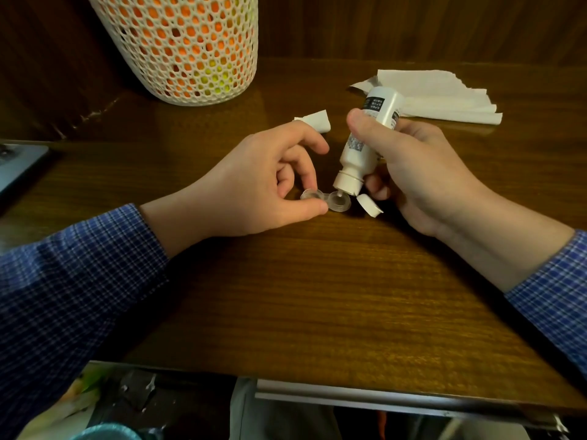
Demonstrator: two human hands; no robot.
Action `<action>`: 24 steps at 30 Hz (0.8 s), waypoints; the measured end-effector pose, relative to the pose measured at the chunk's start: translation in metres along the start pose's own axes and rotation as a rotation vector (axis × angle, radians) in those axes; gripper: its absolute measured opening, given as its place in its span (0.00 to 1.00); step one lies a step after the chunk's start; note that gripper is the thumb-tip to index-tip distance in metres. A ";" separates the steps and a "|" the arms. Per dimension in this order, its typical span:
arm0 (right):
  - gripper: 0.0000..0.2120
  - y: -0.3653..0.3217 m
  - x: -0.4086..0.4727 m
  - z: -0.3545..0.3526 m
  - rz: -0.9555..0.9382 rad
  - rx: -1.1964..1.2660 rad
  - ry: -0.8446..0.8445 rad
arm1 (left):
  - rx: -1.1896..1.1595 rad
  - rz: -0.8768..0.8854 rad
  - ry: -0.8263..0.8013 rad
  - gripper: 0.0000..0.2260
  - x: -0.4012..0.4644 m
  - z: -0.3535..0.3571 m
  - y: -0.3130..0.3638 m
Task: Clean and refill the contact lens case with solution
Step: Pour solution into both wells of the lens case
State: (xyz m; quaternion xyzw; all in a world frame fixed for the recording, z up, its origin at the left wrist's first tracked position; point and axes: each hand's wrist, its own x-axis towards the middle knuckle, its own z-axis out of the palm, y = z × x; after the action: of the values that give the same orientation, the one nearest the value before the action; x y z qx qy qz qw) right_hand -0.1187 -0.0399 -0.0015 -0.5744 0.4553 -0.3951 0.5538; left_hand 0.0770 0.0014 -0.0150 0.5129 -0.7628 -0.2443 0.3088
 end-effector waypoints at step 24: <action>0.11 -0.004 0.001 -0.002 0.102 0.094 0.005 | -0.045 -0.024 0.015 0.26 0.000 0.000 -0.001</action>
State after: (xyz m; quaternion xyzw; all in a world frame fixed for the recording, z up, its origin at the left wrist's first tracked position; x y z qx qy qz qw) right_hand -0.1203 -0.0416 0.0024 -0.5229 0.4665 -0.3884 0.5984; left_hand 0.0775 0.0007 -0.0163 0.5166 -0.7487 -0.2612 0.3232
